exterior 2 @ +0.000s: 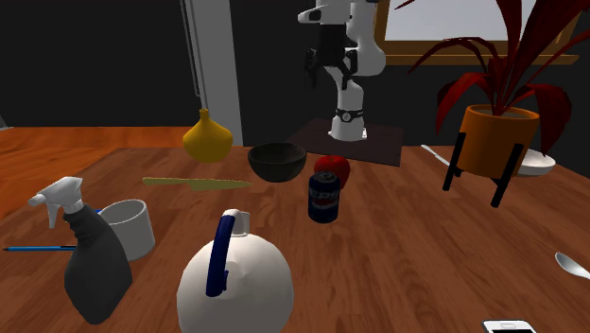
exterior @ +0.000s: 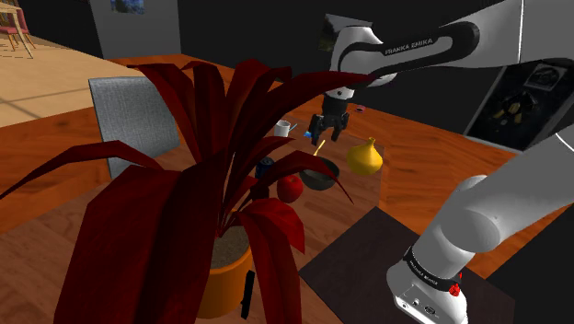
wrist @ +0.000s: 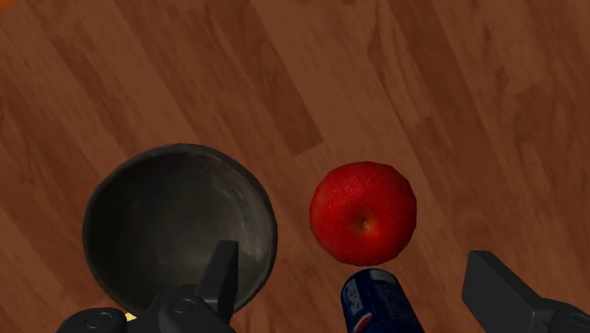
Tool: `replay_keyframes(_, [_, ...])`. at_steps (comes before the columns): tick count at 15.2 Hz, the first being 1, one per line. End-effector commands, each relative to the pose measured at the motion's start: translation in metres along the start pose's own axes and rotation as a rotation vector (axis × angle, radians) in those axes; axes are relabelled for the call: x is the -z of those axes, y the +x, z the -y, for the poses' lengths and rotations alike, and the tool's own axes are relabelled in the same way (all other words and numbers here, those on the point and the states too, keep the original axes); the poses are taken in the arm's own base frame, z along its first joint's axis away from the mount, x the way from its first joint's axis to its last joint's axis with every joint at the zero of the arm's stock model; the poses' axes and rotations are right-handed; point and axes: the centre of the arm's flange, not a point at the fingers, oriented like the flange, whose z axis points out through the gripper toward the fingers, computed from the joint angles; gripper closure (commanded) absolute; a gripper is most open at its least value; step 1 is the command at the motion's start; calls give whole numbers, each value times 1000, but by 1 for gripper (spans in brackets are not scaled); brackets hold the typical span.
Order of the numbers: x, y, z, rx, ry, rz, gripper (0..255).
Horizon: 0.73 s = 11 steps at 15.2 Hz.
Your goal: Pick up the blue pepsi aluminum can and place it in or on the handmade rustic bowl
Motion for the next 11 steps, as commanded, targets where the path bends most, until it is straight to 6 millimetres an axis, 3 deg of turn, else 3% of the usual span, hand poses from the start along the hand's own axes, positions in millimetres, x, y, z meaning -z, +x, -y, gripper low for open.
replay_keyframes(1, [-17,22,10,5,0,-3,0])
replay_keyframes(11, [-97,115,57,30,-1,-9,0])
